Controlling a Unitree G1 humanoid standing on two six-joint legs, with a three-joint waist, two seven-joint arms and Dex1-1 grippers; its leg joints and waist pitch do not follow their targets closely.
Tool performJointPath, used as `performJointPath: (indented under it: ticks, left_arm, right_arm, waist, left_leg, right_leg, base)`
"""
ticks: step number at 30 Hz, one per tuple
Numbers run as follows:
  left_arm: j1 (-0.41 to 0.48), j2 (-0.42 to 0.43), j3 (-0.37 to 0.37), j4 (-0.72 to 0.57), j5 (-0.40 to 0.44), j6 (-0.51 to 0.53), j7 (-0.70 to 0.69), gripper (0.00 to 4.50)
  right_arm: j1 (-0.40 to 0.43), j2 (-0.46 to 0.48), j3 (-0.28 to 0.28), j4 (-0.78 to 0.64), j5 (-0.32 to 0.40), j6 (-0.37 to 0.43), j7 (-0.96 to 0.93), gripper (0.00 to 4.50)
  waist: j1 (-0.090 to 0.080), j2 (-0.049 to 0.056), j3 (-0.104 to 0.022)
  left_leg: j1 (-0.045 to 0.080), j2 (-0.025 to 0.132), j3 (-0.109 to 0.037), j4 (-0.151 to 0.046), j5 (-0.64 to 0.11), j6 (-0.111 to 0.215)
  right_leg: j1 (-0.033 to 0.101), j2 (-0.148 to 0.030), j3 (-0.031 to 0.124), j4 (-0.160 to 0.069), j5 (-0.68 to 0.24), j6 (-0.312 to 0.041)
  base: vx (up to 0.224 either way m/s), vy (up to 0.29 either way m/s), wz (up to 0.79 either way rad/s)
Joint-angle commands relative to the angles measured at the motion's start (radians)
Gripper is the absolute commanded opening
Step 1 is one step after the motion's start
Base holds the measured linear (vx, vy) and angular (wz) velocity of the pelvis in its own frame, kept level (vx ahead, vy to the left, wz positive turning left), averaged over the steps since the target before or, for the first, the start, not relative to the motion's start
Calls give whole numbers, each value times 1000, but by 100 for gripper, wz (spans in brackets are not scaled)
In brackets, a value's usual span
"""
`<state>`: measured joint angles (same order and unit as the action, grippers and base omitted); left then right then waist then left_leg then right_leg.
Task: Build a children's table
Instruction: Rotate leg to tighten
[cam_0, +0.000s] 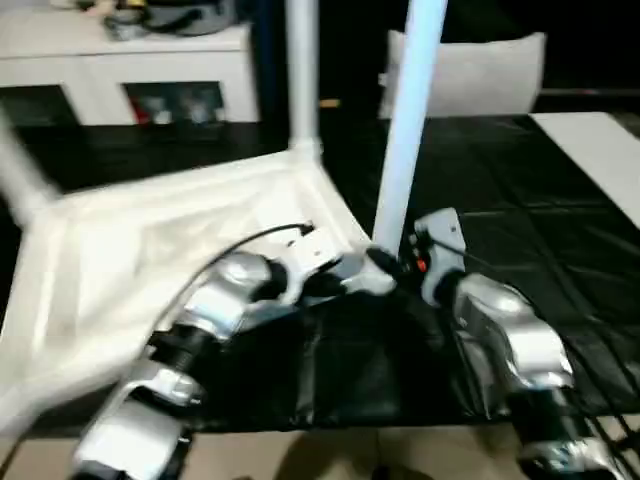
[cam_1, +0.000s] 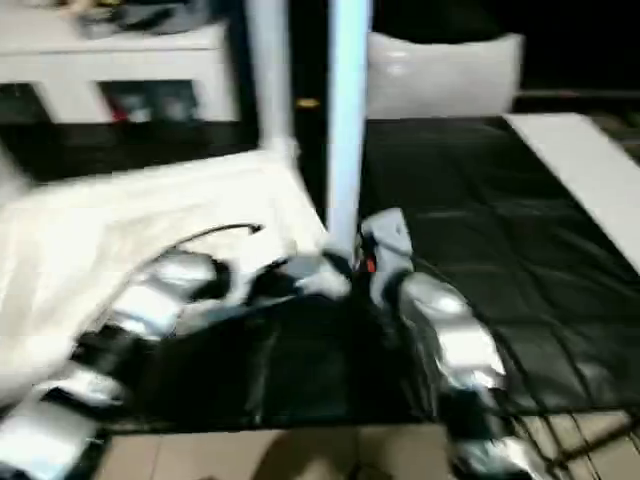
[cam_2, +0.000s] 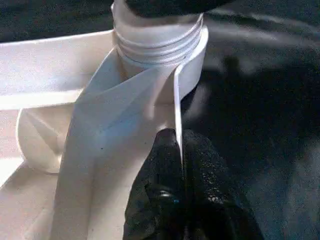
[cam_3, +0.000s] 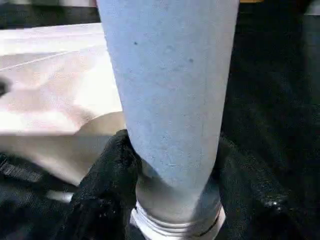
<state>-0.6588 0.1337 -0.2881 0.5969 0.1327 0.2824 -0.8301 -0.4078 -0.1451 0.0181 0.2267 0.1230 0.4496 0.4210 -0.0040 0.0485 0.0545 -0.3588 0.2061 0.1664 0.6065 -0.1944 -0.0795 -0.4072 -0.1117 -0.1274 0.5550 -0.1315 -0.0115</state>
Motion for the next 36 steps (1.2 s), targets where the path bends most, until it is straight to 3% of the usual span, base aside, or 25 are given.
performJointPath:
  ticks: [1, 2, 4, 6, 10, 12, 17, 18, 22, 24, 29, 32, 36]
  left_arm:
    - [-48, -51, 24, -49, 3, 8, 106, 0]
    - [-49, -55, 22, -51, 3, 4, 109, 0]
    - [-46, -54, 18, -62, 7, 1, 102, 0]
    - [-39, -43, 11, -82, 11, -2, 86, 0]
    - [-22, -3, -11, -99, 4, -45, 31, 0]
    - [-10, 28, -17, -103, -5, -57, -11, 0]
    - [-9, 84, -22, -75, -21, -152, -113, 0]
    - [-7, 106, -29, -64, -34, -185, -174, 0]
    - [-3, 158, -61, -35, -59, -277, -326, 0]
    - [-4, 173, -72, -27, -64, -303, -369, 0]
    - [-12, 207, -96, -7, -68, -355, -455, 0]
    - [-23, 245, -122, 8, -68, -410, -561, 0]
    - [-34, 260, -137, 22, -64, -441, -610, 0]
  right_arm:
    - [-25, 57, 27, 32, 7, -3, -36, 196]
    - [-27, 60, 25, 32, 3, -22, -38, 196]
    - [-27, 68, 18, 27, 3, -43, -35, 251]
    - [-22, 74, 9, 18, 8, -48, -29, 267]
    - [0, 44, 12, 17, 24, -93, 21, 296]
    - [13, 8, 2, 17, 41, -118, 72, 315]
    - [29, -100, 9, -2, 56, -142, 233, 346]
    - [37, -154, 19, -11, 66, -159, 327, 358]
    - [59, -268, 52, -40, 120, -171, 562, 365]
    - [63, -292, 60, -46, 137, -166, 612, 365]
    - [60, -330, 78, -32, 155, -180, 705, 365]
    - [54, -350, 100, -12, 171, -217, 802, 348]
    - [57, -358, 119, -22, 185, -204, 853, 318]
  waist:
    - [-2, -12, -70]
    - [-1, -13, -71]
    - [3, -12, -76]
    - [8, -14, -80]
    - [18, -16, -89]
    - [22, -15, -87]
    - [34, -16, -86]
    - [45, -21, -84]
    - [60, -14, -80]
    - [71, -15, -78]
    - [79, -16, -76]
    - [90, -21, -77]
    - [94, -20, -77]
  left_leg:
    - [2, -3, -6, -72, -322, 48]
    - [1, -3, -6, -72, -311, 52]
    - [-1, 2, -5, -74, -282, 63]
    - [-11, 6, -4, -76, -224, 77]
    - [-15, 6, 1, -67, -133, 100]
    - [-15, 7, 6, -63, -108, 124]
    - [-17, 7, 8, -61, -108, 131]
    - [-13, 10, 9, -62, -124, 126]
    - [-5, 12, 10, -65, -172, 121]
    - [-2, 18, 10, -68, -193, 111]
    - [2, 20, 6, -73, -229, 77]
    - [1, 21, 8, -73, -215, 79]
    - [1, 21, 8, -73, -210, 76]
  right_leg:
    - [50, -30, 13, -92, -550, -68]
    - [52, -30, 14, -94, -542, -69]
    - [52, -32, 24, -85, -486, -89]
    - [59, -32, 32, -67, -384, -127]
    - [64, -35, 43, -44, -258, -179]
    - [60, -32, 46, -36, -201, -209]
    - [62, -33, 48, -33, -222, -210]
    - [60, -33, 48, -36, -256, -198]
    - [54, -32, 50, -42, -300, -189]
    - [52, -32, 51, -43, -327, -178]
    - [51, -37, 51, -46, -382, -169]
    - [52, -38, 54, -44, -369, -173]
    - [51, -38, 53, -43, -376, -172]
  base:
    - [0, 0, 0]
    - [0, 0, 0]
    - [0, 0, 0]
    - [0, 0, 0]
    - [0, 0, 0]
    - [0, 0, 0]
    - [0, 0, 0]
    - [0, 0, 0]
    - [0, 0, 0]
    - [0, 0, 0]
    - [0, 0, 0]
    - [0, 0, 0]
    - [0, 0, 0]
